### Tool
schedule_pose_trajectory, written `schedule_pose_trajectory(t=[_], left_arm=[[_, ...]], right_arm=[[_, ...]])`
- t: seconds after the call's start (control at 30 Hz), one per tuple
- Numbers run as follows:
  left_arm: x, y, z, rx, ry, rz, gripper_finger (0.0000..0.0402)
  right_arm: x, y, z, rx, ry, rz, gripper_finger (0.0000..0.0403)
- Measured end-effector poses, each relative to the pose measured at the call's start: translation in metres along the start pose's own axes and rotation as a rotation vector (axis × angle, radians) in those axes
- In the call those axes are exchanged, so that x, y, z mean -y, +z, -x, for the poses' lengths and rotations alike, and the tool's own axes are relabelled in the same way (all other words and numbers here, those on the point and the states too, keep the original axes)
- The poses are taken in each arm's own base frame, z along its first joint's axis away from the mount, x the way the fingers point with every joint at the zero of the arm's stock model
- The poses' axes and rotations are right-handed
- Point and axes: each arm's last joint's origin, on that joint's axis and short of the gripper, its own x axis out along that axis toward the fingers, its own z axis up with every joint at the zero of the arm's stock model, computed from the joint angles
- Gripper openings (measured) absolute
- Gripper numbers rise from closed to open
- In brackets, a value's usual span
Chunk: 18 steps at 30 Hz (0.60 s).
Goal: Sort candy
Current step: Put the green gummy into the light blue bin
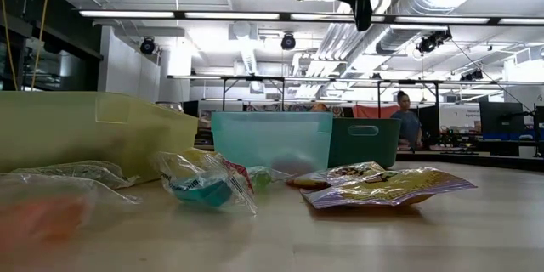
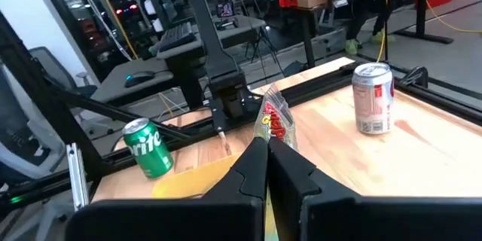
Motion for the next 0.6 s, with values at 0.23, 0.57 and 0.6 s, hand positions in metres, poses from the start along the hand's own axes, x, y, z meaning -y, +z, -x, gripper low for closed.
schedule_pose_trajectory(t=[0.23,0.57,0.6], left_arm=[[0.0,-0.0001,0.0,-0.001,0.0,-0.02,0.0223],[-0.0001,-0.0001,0.0,-0.001,0.001,-0.048,0.0223],[-0.0001,-0.0001,0.0,-0.001,0.001,-0.049,0.0223]], right_arm=[[0.0035,0.0027,-0.0014,0.019,-0.011,-0.031,0.0],[0.0093,0.0033,-0.0031,0.015,-0.037,-0.081,0.0002],[0.0103,0.0034,-0.0034,0.015,-0.04,-0.082,0.0006]])
